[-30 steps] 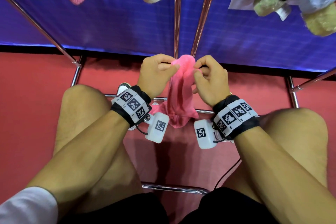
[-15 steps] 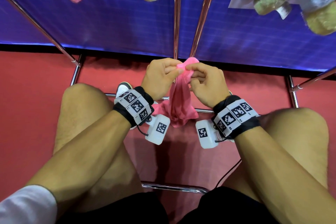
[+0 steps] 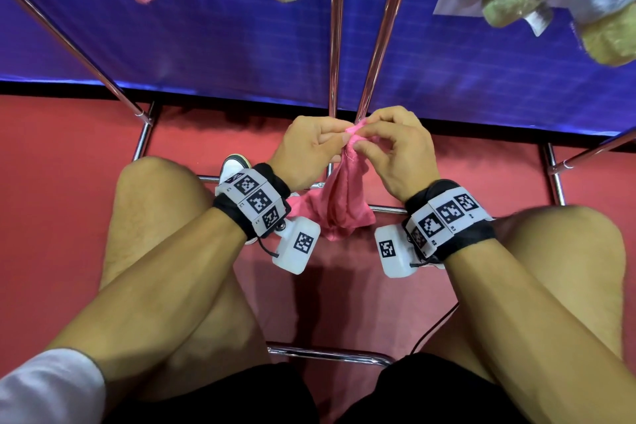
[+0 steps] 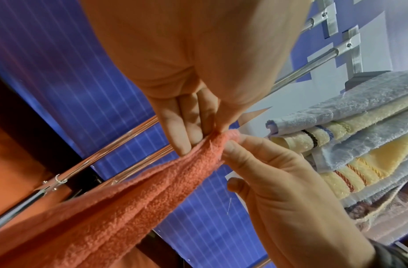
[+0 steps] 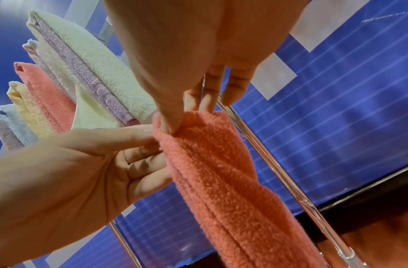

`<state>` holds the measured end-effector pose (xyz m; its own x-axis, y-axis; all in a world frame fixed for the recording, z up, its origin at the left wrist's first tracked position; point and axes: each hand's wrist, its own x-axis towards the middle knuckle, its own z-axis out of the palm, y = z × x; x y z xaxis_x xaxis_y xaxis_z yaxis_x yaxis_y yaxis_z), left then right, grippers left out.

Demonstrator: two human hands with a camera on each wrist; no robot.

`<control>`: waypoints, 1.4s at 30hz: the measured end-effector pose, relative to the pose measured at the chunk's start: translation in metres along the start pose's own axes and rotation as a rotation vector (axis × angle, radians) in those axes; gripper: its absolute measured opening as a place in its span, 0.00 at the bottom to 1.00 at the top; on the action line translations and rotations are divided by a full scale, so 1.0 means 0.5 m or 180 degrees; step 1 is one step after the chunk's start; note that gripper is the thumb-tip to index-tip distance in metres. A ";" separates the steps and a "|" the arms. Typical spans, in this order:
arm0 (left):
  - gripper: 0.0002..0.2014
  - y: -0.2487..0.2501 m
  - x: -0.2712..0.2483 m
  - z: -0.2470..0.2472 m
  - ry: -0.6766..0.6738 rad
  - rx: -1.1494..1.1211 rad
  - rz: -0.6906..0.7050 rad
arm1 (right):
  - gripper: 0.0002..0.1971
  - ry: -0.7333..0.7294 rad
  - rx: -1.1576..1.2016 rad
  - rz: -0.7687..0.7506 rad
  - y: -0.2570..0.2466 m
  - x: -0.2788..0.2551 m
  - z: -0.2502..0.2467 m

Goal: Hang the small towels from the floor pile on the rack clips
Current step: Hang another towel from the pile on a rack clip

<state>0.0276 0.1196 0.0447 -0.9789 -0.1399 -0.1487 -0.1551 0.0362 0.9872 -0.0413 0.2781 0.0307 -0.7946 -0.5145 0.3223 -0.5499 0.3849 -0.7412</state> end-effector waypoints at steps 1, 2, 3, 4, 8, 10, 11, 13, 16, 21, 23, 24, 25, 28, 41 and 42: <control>0.11 -0.002 0.001 0.001 0.0011 0.0043 0.0014 | 0.04 -0.0019 -0.0095 -0.0031 0.000 0.000 -0.001; 0.10 -0.003 0.000 0.000 0.0038 0.0107 0.0043 | 0.04 -0.0037 -0.0184 -0.0065 0.002 0.000 -0.001; 0.10 -0.004 0.000 0.000 0.0063 0.0153 0.0065 | 0.04 -0.0057 -0.0256 -0.0091 0.004 -0.001 0.000; 0.10 -0.004 0.000 0.000 0.0076 0.0153 0.0067 | 0.04 -0.0075 -0.0304 -0.0105 0.006 0.000 0.001; 0.11 -0.001 0.000 -0.001 0.0076 0.0046 0.0053 | 0.05 -0.0073 -0.0314 -0.0089 0.008 0.001 0.001; 0.12 0.003 -0.001 -0.002 0.0010 0.0016 0.0058 | 0.05 -0.0072 -0.0283 -0.0039 0.008 0.001 0.000; 0.12 0.006 -0.003 -0.003 -0.0043 0.0036 0.0066 | 0.06 -0.0072 -0.0273 -0.0010 0.008 0.000 -0.001; 0.11 0.008 -0.005 -0.005 -0.0122 0.0266 0.0093 | 0.06 -0.0093 -0.0272 0.0084 0.011 0.000 -0.003; 0.12 -0.003 0.001 -0.013 -0.0235 0.0856 0.0159 | 0.07 -0.0137 -0.0334 0.0167 0.014 -0.003 -0.002; 0.14 0.003 -0.005 -0.007 -0.0305 0.1285 0.0294 | 0.07 -0.0170 -0.0467 0.0073 0.015 -0.009 -0.003; 0.17 0.007 -0.009 -0.005 -0.0301 0.1084 0.0276 | 0.08 -0.0153 -0.0473 0.0088 0.015 -0.008 -0.004; 0.18 0.005 -0.007 -0.007 -0.0277 0.0993 0.0249 | 0.08 -0.0147 -0.0473 0.0099 0.015 -0.008 -0.004; 0.19 0.003 -0.004 -0.010 -0.0247 0.0898 0.0191 | 0.08 -0.0152 -0.0478 0.0103 0.016 -0.008 -0.004; 0.20 0.002 0.001 -0.018 -0.0197 0.0679 0.0095 | 0.08 -0.0202 -0.0466 0.0065 0.015 -0.007 -0.003; 0.13 0.012 -0.008 -0.029 -0.0251 0.0436 0.0041 | 0.09 -0.0295 -0.0364 -0.0071 0.009 -0.012 -0.006; 0.13 0.013 -0.008 -0.029 -0.0239 0.0437 0.0045 | 0.09 -0.0292 -0.0380 -0.0056 0.009 -0.011 -0.007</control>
<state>0.0323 0.1062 0.0523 -0.9875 -0.0642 -0.1437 -0.1529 0.1733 0.9729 -0.0402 0.2855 0.0274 -0.7606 -0.5879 0.2754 -0.5947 0.4608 -0.6588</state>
